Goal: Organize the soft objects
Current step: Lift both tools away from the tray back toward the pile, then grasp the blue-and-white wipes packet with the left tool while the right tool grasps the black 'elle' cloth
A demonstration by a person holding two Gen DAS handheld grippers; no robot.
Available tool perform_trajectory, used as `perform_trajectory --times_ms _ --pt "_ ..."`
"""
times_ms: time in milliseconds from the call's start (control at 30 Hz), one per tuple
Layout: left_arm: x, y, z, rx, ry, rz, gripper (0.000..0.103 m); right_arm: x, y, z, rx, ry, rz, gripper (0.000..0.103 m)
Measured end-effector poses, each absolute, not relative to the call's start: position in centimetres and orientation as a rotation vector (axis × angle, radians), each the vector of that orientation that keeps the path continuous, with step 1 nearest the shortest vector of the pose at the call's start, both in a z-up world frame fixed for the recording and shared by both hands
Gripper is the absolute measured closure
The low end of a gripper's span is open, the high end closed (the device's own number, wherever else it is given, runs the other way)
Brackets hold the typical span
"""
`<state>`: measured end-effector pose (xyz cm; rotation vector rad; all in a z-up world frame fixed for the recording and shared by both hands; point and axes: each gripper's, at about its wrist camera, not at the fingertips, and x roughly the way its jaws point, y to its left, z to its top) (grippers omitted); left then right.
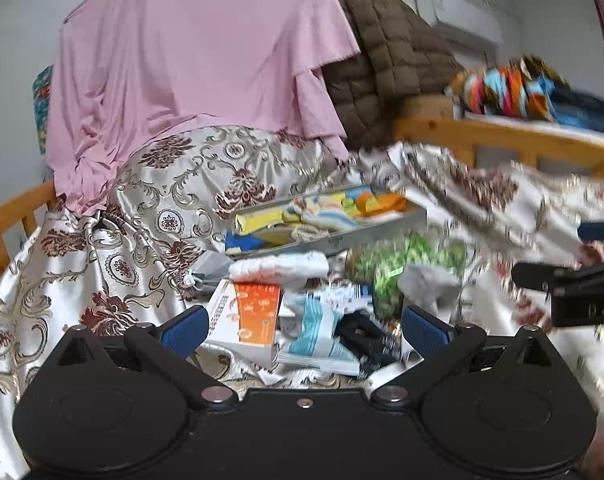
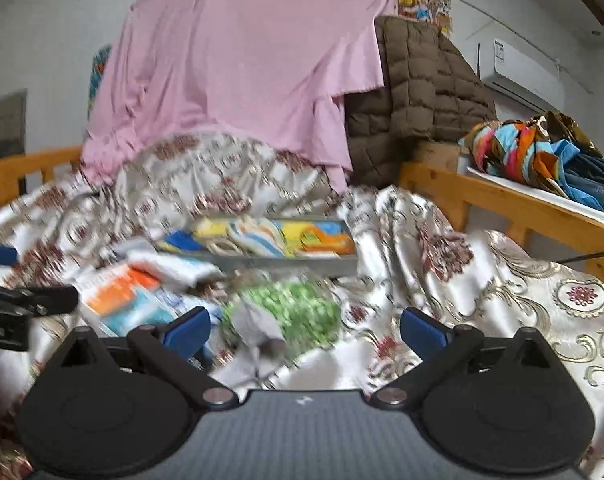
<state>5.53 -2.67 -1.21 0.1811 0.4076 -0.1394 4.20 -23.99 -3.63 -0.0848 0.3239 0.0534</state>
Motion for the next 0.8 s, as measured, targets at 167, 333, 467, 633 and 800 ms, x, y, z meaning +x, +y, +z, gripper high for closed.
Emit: perform_trajectory --times_ms 167,333,467,633,800 --pt "6.0 -3.3 -1.8 0.243 0.443 -0.169 0.001 4.6 -23.9 -4.2 -0.078 0.367 0.076 0.0" --pt "6.5 -4.3 -2.6 0.352 0.445 -0.196 0.001 5.4 -23.8 -4.5 -0.092 0.417 0.096 0.0" --pt "7.0 -4.9 -3.3 0.42 0.46 -0.228 0.001 6.0 -23.8 -4.9 -0.09 0.451 0.102 0.0" --pt "8.0 -5.3 -3.6 0.488 0.466 -0.282 0.001 6.8 -24.1 -5.4 -0.065 0.489 0.136 0.0" --pt "9.7 -4.9 -3.9 0.537 0.478 -0.332 0.001 7.6 -24.5 -5.8 -0.032 0.533 0.163 0.0"
